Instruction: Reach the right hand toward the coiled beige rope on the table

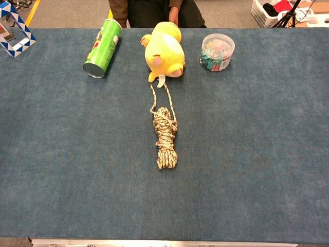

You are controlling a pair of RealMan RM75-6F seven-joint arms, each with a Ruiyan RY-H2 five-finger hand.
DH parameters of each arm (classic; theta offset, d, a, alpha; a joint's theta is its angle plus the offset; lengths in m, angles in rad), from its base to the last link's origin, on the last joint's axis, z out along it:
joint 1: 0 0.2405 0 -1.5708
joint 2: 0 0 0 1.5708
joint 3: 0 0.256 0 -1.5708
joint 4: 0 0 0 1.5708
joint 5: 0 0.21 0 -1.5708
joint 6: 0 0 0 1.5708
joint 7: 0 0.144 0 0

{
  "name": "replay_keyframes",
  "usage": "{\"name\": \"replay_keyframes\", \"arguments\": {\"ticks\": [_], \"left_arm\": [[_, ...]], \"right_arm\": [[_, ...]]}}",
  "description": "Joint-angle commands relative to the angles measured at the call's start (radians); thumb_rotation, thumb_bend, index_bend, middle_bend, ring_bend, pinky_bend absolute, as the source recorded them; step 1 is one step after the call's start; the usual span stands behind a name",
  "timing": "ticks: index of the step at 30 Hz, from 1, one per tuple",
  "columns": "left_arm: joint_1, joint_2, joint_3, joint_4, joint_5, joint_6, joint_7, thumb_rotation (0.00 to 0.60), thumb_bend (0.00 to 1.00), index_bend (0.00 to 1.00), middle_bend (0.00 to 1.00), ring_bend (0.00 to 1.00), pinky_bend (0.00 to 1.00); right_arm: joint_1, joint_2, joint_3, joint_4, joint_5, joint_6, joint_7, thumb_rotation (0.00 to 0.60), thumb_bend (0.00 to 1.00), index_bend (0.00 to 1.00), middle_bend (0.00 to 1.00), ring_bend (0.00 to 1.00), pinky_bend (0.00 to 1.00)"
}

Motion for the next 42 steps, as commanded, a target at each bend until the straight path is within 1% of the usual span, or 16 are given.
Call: {"name": "replay_keyframes", "arguments": {"ticks": [1, 3, 4, 5, 7, 8, 12, 13, 16, 20, 22, 27, 31, 42], "left_arm": [[0.003, 0.005, 0.003, -0.009, 0.005, 0.004, -0.001, 0.600, 0.23, 0.00, 0.00, 0.00, 0.00], [0.007, 0.011, 0.003, -0.015, 0.009, 0.012, -0.005, 0.600, 0.23, 0.00, 0.00, 0.00, 0.00], [0.009, 0.014, 0.002, -0.017, 0.009, 0.017, -0.006, 0.600, 0.23, 0.00, 0.00, 0.00, 0.00], [0.011, 0.017, 0.002, -0.019, 0.009, 0.021, -0.008, 0.600, 0.23, 0.00, 0.00, 0.00, 0.00], [0.016, 0.023, 0.001, -0.022, 0.009, 0.029, -0.012, 0.600, 0.23, 0.00, 0.00, 0.00, 0.00], [0.018, 0.025, 0.002, -0.023, 0.010, 0.032, -0.014, 0.600, 0.23, 0.00, 0.00, 0.00, 0.00], [0.023, 0.034, 0.004, -0.030, 0.013, 0.038, -0.015, 0.600, 0.23, 0.00, 0.00, 0.00, 0.00], [0.024, 0.036, 0.004, -0.032, 0.014, 0.039, -0.014, 0.600, 0.23, 0.00, 0.00, 0.00, 0.00], [0.028, 0.040, 0.005, -0.039, 0.017, 0.043, -0.009, 0.600, 0.23, 0.00, 0.00, 0.00, 0.00], [0.032, 0.043, 0.005, -0.046, 0.019, 0.049, -0.004, 0.600, 0.23, 0.00, 0.00, 0.00, 0.00], [0.034, 0.044, 0.006, -0.052, 0.019, 0.049, 0.002, 0.600, 0.23, 0.00, 0.00, 0.00, 0.00], [0.034, 0.044, 0.005, -0.057, 0.017, 0.047, 0.013, 0.600, 0.23, 0.00, 0.00, 0.00, 0.00], [0.035, 0.042, 0.003, -0.059, 0.014, 0.046, 0.020, 0.600, 0.23, 0.00, 0.00, 0.00, 0.00], [0.033, 0.036, 0.000, -0.056, 0.009, 0.038, 0.036, 0.600, 0.23, 0.00, 0.00, 0.00, 0.00]], "right_arm": [[0.023, -0.011, -0.017, 0.041, -0.067, -0.007, 0.102, 0.600, 0.72, 0.00, 0.08, 0.06, 0.17], [0.040, -0.018, -0.028, 0.059, -0.104, -0.016, 0.156, 0.600, 0.72, 0.00, 0.05, 0.13, 0.35], [0.048, -0.023, -0.032, 0.065, -0.120, -0.021, 0.174, 0.600, 0.72, 0.00, 0.04, 0.20, 0.45], [0.057, -0.028, -0.037, 0.070, -0.135, -0.027, 0.189, 0.600, 0.72, 0.00, 0.04, 0.24, 0.50], [0.079, -0.041, -0.046, 0.083, -0.171, -0.039, 0.221, 0.600, 0.72, 0.00, 0.04, 0.33, 0.63], [0.090, -0.049, -0.049, 0.087, -0.185, -0.044, 0.235, 0.600, 0.72, 0.00, 0.04, 0.35, 0.67], [0.141, -0.087, -0.060, 0.108, -0.259, -0.050, 0.315, 0.600, 0.73, 0.00, 0.04, 0.53, 0.88], [0.154, -0.096, -0.062, 0.112, -0.275, -0.052, 0.337, 0.600, 0.74, 0.00, 0.04, 0.55, 0.92], [0.204, -0.126, -0.070, 0.126, -0.330, -0.063, 0.383, 0.600, 0.75, 0.00, 0.03, 0.58, 0.94], [0.258, -0.164, -0.076, 0.125, -0.395, -0.058, 0.420, 0.600, 0.84, 0.00, 0.02, 0.59, 0.94], [0.287, -0.176, -0.085, 0.117, -0.425, -0.066, 0.437, 0.600, 0.88, 0.00, 0.03, 0.61, 0.94], [0.338, -0.221, -0.095, 0.111, -0.481, -0.061, 0.449, 0.600, 0.92, 0.00, 0.06, 0.63, 0.95], [0.374, -0.260, -0.109, 0.106, -0.515, -0.043, 0.489, 0.600, 0.93, 0.00, 0.06, 0.63, 0.95], [0.442, -0.334, -0.123, 0.102, -0.560, -0.003, 0.540, 0.600, 0.93, 0.00, 0.06, 0.63, 0.95]]}}
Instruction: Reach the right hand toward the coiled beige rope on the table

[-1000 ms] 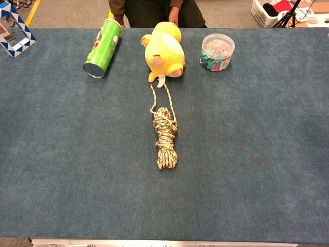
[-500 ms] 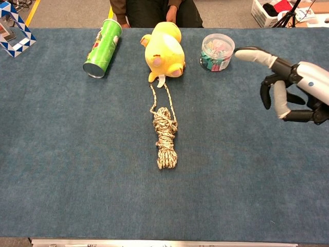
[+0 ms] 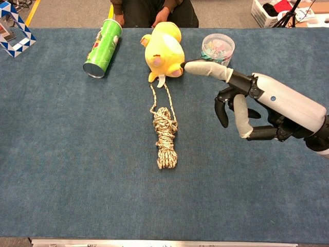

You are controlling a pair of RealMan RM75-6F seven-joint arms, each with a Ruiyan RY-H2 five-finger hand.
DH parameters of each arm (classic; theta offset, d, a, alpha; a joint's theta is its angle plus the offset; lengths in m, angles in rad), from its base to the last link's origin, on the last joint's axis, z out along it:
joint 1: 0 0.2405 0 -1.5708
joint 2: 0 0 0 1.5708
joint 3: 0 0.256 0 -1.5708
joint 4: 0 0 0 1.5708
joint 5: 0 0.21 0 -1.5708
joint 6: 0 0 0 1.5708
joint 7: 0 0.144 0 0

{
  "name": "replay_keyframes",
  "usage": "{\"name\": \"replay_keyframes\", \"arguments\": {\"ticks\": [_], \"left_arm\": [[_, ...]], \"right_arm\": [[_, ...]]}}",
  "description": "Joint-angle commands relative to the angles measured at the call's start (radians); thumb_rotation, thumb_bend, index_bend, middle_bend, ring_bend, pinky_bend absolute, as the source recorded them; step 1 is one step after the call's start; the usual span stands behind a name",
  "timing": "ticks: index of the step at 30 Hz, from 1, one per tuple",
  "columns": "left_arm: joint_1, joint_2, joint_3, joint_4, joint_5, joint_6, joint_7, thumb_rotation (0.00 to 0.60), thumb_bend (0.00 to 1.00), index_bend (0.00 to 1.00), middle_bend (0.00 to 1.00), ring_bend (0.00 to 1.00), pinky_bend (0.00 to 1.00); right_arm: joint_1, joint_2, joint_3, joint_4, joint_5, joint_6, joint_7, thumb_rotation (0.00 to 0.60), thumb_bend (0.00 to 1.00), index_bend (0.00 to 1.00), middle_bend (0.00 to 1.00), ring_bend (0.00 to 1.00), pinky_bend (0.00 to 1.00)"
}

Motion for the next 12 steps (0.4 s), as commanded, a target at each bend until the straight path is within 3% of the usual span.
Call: {"name": "replay_keyframes", "arguments": {"ticks": [1, 12], "left_arm": [[-0.002, -0.003, -0.002, 0.003, -0.002, -0.004, 0.003, 0.600, 0.23, 0.00, 0.00, 0.00, 0.00], [-0.001, -0.008, -0.006, 0.012, -0.012, -0.006, 0.010, 0.600, 0.23, 0.00, 0.00, 0.00, 0.00]], "right_arm": [[0.022, -0.019, -0.006, 0.003, -0.012, 0.004, 0.016, 0.600, 0.93, 0.00, 0.06, 0.63, 0.95], [0.098, -0.066, -0.016, 0.002, -0.029, -0.002, 0.039, 0.600, 0.92, 0.00, 0.06, 0.63, 0.95]]}}
